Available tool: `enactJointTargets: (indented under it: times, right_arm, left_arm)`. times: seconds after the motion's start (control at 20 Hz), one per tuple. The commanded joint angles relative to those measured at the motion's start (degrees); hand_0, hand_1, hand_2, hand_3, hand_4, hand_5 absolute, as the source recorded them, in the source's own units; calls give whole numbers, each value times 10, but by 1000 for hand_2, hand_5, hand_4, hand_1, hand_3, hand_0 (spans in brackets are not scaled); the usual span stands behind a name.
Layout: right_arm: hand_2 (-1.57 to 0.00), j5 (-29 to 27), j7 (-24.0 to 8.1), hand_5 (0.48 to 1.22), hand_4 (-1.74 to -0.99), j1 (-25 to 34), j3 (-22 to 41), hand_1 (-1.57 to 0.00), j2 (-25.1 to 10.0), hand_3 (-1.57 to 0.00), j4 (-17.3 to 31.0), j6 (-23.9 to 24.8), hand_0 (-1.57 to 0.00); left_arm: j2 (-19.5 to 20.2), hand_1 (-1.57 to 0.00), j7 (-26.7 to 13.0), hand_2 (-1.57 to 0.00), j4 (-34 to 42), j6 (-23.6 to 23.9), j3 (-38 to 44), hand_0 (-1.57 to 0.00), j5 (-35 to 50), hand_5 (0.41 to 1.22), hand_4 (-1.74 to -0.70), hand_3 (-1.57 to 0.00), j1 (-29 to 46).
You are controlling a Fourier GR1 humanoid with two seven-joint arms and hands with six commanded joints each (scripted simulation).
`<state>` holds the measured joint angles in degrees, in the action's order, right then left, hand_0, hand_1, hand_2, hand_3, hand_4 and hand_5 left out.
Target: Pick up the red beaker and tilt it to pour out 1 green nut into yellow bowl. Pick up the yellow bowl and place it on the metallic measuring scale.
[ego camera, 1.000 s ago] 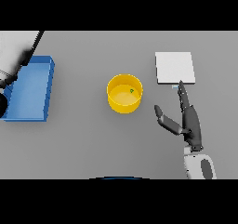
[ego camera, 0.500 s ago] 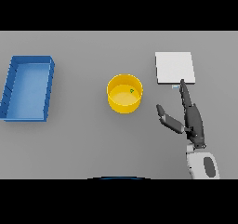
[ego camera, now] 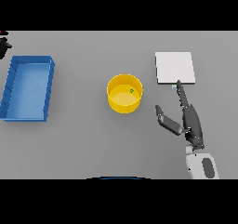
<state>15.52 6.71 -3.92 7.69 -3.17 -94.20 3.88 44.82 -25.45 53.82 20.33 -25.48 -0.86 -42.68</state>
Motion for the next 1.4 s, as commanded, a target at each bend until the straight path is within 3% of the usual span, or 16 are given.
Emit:
enactJointTargets:
  times: [0.0, 0.25, 0.35, 0.45, 0.5, 0.55, 0.6, 0.65, 0.75, 0.9, 1.1, 1.35]
  right_arm:
    - [1, -2, 3, 664, -1217, -4, -1, 1, 2, 1, 2, 0, 1]
    - [1, -1, 6, 667, -1216, 4, 0, 1, 0, 1, 4, 0, 1]
    - [1, -2, 1, 665, -1207, 3, -2, 1, -2, 1, -2, 0, 1]
    - [1, -2, 3, 664, -1205, 1, -1, 1, -1, 1, -4, -1, 1]
    - [1, -1, 11, 667, -1202, -3, 1, 1, -1, 1, -4, -1, 1]
    - [1, 1, 3, 664, -1197, 0, 1, 1, 2, 1, 2, 2, 1]
    - [1, 1, 5, 663, -1192, -6, 2, 1, -1, 1, -8, 1, 1]
    - [1, -3, 7, 663, -1188, -6, 0, 1, -1, 1, -5, -1, 1]
    - [1, 0, 8, 665, -1185, -8, 1, 1, -2, 1, -4, -1, 1]
    - [1, 10, 12, 667, -1184, -17, 7, 1, -1, 1, -11, 4, 1]
    - [1, 6, -7, 668, -1188, -8, 5, 1, 1, 1, -6, 1, 1]
    - [1, 43, -25, 660, -1203, -6, 16, 1, -3, 1, -11, 17, 1]
  left_arm:
    - [-1, -1571, -13, -1571, 18, 12, -4, -1571, 5, 1221, -1741, -1449, 17]
    - [4, -1571, -44, -1571, 67, 51, -20, -1571, 26, 1199, -1741, -1521, 77]
    - [6, -1571, -65, -1571, 76, 59, -30, -1571, 32, 1117, -1741, -1539, 84]
    - [12, -1571, -74, -1571, 80, 63, -44, -1571, 34, 967, -1741, -1551, 88]
    - [18, -1571, -76, -1571, 84, 54, -52, -1571, 29, 908, -1667, -1555, 90]
    - [23, -1571, -84, -1571, 94, 35, -61, -1571, 28, 865, -1530, -1503, 94]
    - [29, -1449, -77, -1432, 103, 8, -59, -1564, 38, 830, -1374, -1362, 99]
    - [38, -1180, -69, -1187, 120, -17, -57, -1457, 56, 803, -1229, -1129, 110]
    - [50, -755, -81, -767, 135, -65, -58, -932, 79, 758, -1034, -722, 110]
    - [62, -386, -75, -392, 146, -99, -57, -477, 95, 710, -878, -369, 113]
    - [55, -158, -70, -160, 144, -106, -55, -195, 106, 679, -802, -151, 111]
    - [47, -51, -28, -52, 127, -88, -36, -63, 109, 674, -785, -49, 104]
